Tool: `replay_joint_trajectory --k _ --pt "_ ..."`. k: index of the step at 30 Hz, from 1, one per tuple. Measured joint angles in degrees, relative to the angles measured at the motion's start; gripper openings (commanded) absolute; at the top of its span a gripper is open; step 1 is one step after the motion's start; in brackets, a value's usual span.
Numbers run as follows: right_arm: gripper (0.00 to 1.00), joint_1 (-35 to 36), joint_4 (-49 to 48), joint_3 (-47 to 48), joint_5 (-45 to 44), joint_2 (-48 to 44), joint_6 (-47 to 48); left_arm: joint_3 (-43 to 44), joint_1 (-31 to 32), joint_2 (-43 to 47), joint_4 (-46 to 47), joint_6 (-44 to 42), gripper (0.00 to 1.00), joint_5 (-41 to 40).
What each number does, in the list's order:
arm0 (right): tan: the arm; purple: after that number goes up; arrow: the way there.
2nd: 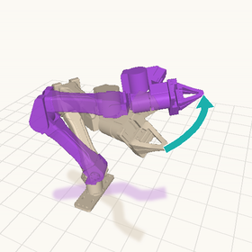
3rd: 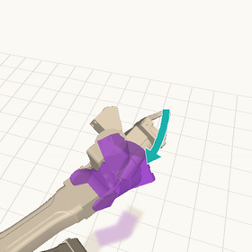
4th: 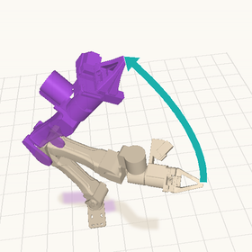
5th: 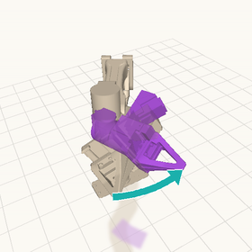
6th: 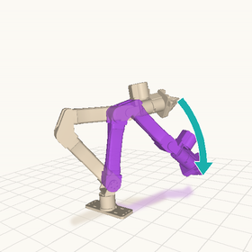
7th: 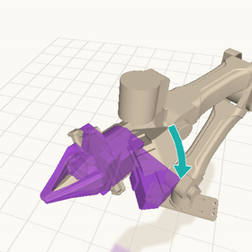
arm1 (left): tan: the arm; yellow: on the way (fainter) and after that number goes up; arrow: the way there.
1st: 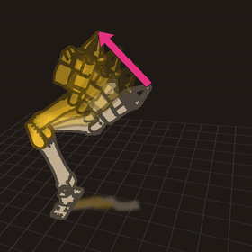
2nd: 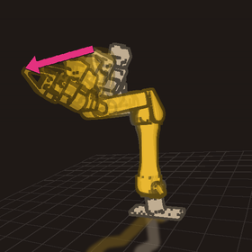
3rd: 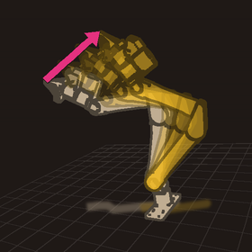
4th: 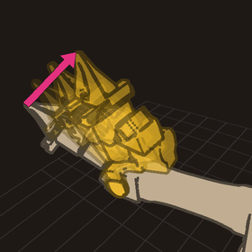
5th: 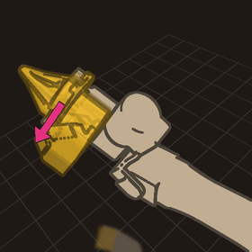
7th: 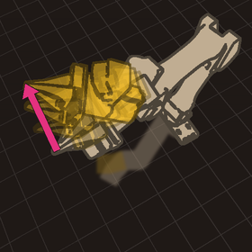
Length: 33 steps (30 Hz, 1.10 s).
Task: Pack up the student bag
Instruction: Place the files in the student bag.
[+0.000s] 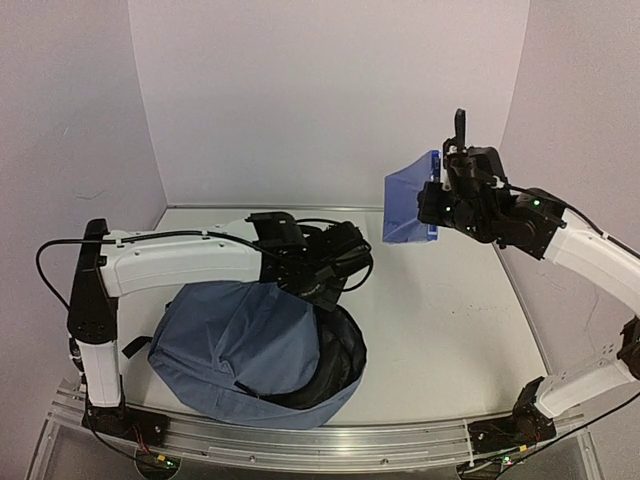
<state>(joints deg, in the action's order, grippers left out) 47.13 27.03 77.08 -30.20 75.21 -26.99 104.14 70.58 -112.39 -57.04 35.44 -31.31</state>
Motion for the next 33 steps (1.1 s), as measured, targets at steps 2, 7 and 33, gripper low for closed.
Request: replay_joint_trajectory --k 2,7,33 --pt "0.0 0.0 -0.01 0.0 3.55 -1.8 -0.42 -1.71 -0.51 2.6 0.55 -0.68 0.0 1.04" --pt "0.0 0.0 0.31 0.0 13.68 -8.18 -1.84 -10.58 -5.37 13.56 6.87 -4.08 0.0 11.74" --pt "0.0 0.04 3.13 -15.95 61.42 -13.69 -11.96 -19.71 -22.64 29.31 12.94 -10.57 0.0 43.22"
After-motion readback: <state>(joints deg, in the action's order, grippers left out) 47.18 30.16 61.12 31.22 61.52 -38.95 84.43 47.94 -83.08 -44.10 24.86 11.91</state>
